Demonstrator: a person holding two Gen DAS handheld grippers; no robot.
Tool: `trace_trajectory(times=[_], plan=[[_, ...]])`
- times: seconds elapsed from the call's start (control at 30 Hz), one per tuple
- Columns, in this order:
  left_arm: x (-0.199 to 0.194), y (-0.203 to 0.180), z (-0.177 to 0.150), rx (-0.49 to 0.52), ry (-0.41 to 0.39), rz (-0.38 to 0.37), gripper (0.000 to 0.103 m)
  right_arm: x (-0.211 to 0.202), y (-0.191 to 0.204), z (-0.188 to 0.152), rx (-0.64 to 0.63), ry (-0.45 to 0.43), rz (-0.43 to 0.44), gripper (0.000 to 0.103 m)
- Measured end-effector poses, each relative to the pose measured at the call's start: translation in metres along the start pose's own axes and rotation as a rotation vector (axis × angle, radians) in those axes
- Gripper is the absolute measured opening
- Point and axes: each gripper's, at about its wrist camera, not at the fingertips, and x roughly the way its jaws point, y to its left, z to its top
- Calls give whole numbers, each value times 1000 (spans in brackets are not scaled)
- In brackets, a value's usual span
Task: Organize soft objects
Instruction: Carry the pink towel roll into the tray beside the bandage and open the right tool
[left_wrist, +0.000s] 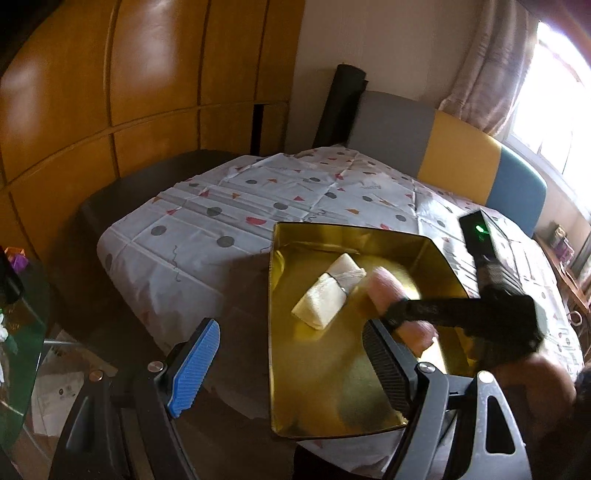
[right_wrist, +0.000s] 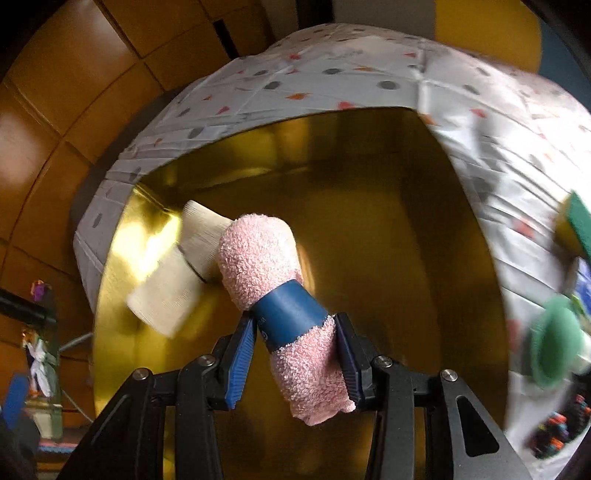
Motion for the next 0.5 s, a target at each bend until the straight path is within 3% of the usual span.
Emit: trace_trajectory(times=[0.13,0.2,0.23,0.5], plan=[[0,5,0,-12,4,3,81,5,13,17,44,2,174,51],[-1,5,0,-10,3,6,81,-4,16,18,35,-28,197,80],[-1,5,0,-11,2,5,81,-10,15,16,26,-50,201,84],[-3,-10,2,29,0,-9,81,-63,-6,-20,-96,-163,99,84]])
